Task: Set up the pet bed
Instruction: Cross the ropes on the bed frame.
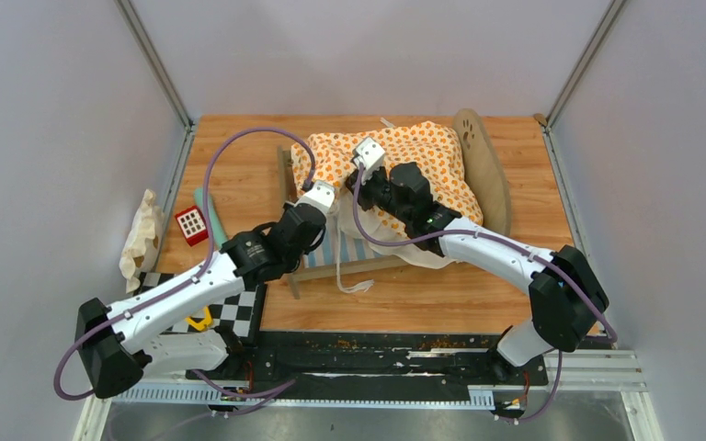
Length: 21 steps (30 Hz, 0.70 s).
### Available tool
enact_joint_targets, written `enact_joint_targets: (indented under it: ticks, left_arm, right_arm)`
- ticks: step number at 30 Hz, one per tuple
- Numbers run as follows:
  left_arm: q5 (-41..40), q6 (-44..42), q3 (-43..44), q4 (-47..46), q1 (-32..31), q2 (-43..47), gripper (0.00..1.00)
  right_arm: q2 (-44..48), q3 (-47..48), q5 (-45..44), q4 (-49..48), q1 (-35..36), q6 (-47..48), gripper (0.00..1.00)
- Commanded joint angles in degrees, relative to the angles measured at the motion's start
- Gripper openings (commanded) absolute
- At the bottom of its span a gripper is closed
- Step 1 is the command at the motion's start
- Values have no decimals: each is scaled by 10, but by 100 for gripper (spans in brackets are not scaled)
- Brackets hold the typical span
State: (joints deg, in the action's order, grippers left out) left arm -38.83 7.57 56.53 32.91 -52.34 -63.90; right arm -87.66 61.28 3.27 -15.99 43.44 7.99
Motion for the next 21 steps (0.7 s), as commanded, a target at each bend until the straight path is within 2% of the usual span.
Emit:
enact_joint_targets:
  ticks: [1,8,12,15,21]
  left_arm:
    - [19,59,-37,-26,3,22,17]
    - [36,103,-76,-22,3,58,49]
    - [54,116,-81,-25,3,86,56]
    - [67,125,-79,-31,3,123,65]
    - [65,146,-89,-30,3,193,66]
  right_arm:
    - [14,-2,16,-5,-3,-1,10]
    - [17,-3,117,-4,-2,-3,11]
    - [15,-2,154,-6,-1,-22,9]
    - [9,6,173,3,4,-38,8]
    - [-7,27,170,17,35,-47,8]
